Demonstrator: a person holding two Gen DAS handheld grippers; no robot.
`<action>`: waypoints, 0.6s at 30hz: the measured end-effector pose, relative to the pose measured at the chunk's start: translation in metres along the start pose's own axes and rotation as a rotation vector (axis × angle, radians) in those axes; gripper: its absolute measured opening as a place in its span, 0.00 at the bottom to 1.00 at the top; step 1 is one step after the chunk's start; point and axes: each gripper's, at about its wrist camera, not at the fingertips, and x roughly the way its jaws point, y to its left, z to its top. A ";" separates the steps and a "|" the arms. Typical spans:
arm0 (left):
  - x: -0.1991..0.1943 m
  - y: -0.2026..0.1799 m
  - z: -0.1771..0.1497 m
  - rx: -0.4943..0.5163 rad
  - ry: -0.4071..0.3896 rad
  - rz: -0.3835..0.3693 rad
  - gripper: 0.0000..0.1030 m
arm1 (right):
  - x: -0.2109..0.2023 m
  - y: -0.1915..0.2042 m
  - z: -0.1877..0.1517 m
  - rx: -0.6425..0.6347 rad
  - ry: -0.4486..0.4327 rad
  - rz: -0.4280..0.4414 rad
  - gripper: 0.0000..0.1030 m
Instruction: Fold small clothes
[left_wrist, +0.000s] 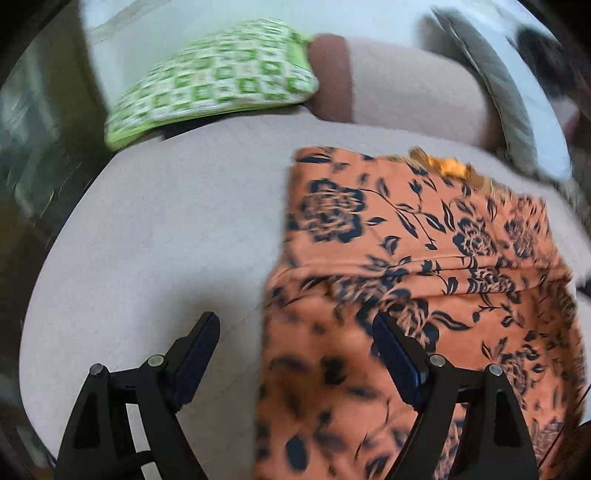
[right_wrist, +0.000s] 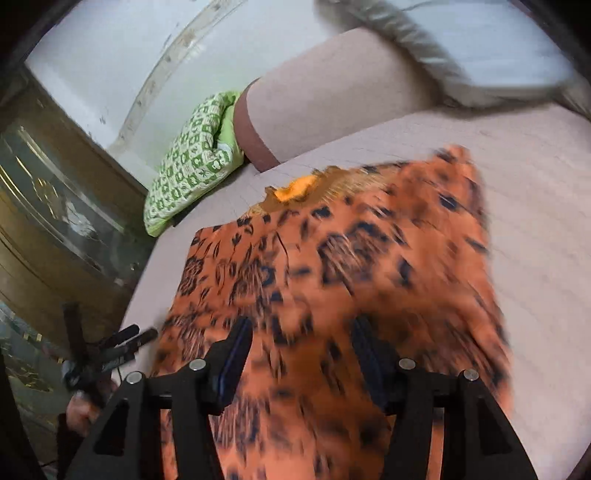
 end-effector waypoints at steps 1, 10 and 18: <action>-0.007 0.010 -0.005 -0.039 -0.002 -0.027 0.83 | -0.017 -0.009 -0.010 0.025 0.006 -0.006 0.58; -0.054 0.064 -0.097 -0.201 0.073 -0.103 0.83 | -0.132 -0.071 -0.094 0.170 0.116 -0.064 0.59; -0.043 0.074 -0.137 -0.234 0.254 -0.220 0.84 | -0.133 -0.102 -0.135 0.285 0.220 -0.046 0.59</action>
